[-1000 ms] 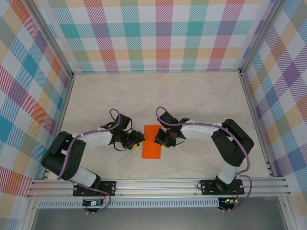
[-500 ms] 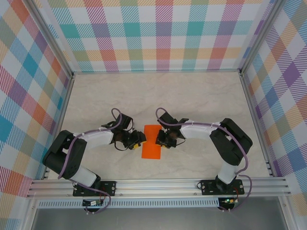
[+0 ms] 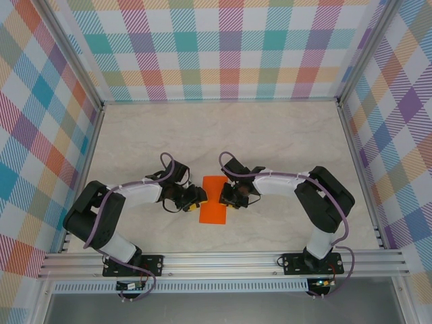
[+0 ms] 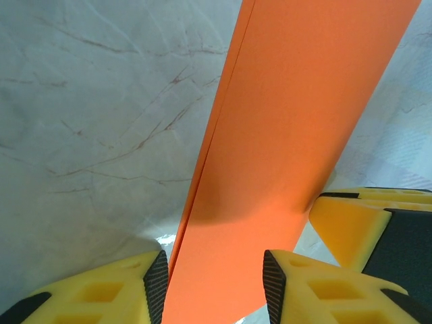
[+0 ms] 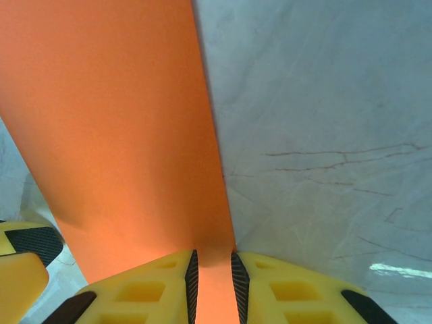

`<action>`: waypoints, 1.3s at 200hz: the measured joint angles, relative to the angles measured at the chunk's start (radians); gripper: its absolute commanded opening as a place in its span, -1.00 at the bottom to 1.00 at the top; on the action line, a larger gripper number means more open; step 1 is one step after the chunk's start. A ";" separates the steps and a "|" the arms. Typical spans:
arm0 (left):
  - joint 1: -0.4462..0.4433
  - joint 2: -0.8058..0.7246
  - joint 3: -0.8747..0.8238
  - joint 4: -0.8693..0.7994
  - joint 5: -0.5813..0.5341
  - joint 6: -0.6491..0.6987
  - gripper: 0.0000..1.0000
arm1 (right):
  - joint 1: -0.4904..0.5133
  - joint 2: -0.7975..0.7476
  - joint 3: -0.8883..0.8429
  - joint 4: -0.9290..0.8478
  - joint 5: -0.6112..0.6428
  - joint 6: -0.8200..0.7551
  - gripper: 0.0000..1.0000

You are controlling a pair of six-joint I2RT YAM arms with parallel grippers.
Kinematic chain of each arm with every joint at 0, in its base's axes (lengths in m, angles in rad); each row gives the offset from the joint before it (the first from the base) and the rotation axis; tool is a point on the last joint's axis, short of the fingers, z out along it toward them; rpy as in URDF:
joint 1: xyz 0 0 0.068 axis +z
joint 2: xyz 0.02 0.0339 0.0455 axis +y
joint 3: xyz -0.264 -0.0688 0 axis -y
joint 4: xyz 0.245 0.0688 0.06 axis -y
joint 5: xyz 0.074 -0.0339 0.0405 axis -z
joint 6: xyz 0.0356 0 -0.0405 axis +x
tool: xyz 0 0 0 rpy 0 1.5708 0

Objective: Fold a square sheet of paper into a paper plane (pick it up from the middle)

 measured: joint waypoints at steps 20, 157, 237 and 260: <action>0.000 0.007 0.007 -0.007 0.001 0.000 -0.17 | 0.000 0.000 0.002 -0.001 0.000 0.000 -0.50; -0.034 0.021 0.014 0.042 0.035 0.004 -0.21 | -0.006 0.013 0.019 -0.019 -0.019 0.003 -0.48; -0.035 -0.097 0.063 -0.139 -0.128 0.041 -0.20 | -0.004 0.013 0.054 -0.043 -0.014 -0.032 -0.33; -0.035 -0.095 0.061 -0.141 -0.134 0.039 -0.20 | -0.002 0.013 0.065 -0.046 -0.011 -0.035 -0.34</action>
